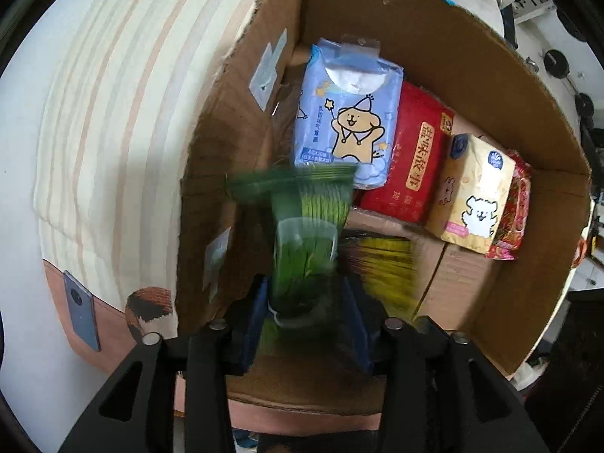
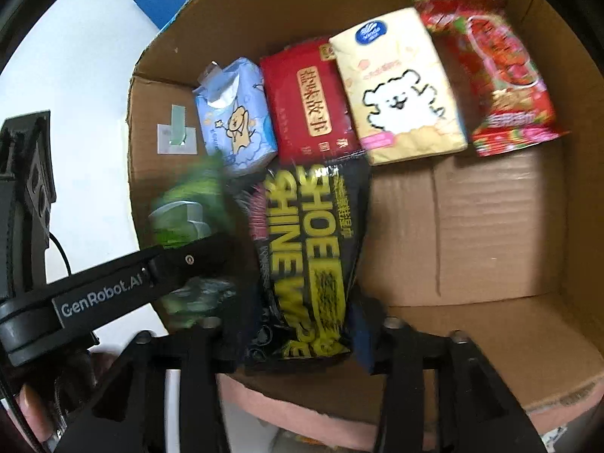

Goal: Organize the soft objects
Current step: 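Carry both packs into the box and open both tools to release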

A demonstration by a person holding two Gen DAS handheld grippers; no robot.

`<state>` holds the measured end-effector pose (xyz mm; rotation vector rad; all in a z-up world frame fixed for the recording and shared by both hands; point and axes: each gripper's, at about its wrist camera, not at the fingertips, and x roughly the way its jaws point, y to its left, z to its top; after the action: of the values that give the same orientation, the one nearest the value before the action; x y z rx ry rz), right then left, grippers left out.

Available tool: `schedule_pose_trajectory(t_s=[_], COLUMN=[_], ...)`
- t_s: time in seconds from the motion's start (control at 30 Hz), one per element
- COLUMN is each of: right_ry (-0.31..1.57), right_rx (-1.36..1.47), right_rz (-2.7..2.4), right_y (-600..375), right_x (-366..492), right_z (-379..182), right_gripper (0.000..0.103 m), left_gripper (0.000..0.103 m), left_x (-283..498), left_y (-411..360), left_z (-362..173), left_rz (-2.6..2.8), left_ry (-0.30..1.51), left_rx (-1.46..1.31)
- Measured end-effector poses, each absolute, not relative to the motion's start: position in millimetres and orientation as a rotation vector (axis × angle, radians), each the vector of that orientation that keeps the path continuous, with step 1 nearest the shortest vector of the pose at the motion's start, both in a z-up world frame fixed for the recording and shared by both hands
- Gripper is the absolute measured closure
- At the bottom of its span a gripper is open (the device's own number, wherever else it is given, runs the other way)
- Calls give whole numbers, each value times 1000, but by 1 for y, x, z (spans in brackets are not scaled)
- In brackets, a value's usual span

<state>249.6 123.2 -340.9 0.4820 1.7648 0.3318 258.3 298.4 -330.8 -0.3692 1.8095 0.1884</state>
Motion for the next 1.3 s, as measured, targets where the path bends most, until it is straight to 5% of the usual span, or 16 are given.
schedule_pose_trajectory(t_s=[0.07, 0.33, 0.53, 1.3], right_ry=[1773, 1747, 1699, 1399], right_rx=[486, 356, 217, -4], right_rz=[349, 288, 246, 221], right_y=[122, 106, 90, 15], right_x=[249, 248, 244, 163], right_z=[-343, -326, -298, -171], right_gripper=[17, 17, 0, 0], left_gripper=[48, 13, 10, 10], left_x=[256, 249, 246, 147], left_y=[300, 291, 277, 213], left_z=[-326, -298, -274, -169], left_rz=[190, 179, 181, 163], left_ry=[1793, 1717, 1629, 1328], left_rx=[-367, -290, -190, -94])
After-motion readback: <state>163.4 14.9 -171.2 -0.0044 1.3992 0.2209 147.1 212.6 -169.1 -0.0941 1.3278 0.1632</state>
